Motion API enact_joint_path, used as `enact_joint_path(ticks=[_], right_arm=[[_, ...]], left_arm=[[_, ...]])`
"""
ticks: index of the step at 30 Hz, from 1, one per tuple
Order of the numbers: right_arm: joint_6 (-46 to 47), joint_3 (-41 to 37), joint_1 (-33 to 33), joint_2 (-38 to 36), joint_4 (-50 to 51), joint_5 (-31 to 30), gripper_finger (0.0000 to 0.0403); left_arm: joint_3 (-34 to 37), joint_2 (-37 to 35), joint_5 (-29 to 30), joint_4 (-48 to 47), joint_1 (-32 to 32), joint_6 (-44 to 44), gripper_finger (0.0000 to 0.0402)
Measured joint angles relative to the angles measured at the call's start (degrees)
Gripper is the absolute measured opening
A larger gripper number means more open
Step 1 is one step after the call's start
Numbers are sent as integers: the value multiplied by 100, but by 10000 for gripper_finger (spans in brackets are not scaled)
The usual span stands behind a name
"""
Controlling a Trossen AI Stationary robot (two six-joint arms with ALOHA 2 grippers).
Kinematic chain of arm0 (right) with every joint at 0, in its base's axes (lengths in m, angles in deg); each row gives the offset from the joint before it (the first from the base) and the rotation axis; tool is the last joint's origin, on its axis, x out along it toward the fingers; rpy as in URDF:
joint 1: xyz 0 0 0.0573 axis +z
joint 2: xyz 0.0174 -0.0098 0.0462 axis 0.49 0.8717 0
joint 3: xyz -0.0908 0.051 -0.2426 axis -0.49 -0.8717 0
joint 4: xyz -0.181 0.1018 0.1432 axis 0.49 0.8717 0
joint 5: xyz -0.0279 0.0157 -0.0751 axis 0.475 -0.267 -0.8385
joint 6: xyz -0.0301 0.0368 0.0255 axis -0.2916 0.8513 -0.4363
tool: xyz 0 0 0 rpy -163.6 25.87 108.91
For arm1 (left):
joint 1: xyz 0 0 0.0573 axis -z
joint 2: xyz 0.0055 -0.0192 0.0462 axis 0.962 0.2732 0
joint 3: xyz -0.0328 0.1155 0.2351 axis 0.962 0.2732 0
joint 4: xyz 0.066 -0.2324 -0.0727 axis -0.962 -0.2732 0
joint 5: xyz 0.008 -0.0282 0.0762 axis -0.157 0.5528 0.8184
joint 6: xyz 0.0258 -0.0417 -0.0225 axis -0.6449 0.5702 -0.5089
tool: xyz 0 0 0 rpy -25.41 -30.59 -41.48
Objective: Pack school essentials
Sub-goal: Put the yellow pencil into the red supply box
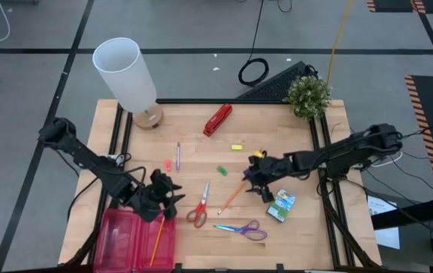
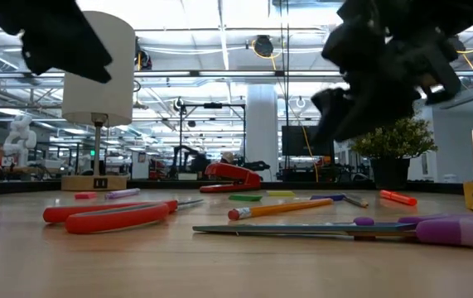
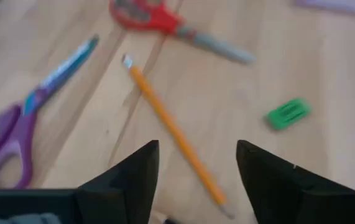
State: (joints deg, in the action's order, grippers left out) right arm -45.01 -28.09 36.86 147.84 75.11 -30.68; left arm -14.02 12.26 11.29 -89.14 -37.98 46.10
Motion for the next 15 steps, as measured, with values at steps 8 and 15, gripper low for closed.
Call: enact_joint_path(ticks=[8, 15], right_arm=[[-271, 2, 102, 740, -827, -5, 171], [-443, 0, 74, 1213, -923, 9, 152]], left_arm=[[0, 17, 304, 10, -364, -432, 161], [0, 17, 301, 27, -384, -623, 161]])
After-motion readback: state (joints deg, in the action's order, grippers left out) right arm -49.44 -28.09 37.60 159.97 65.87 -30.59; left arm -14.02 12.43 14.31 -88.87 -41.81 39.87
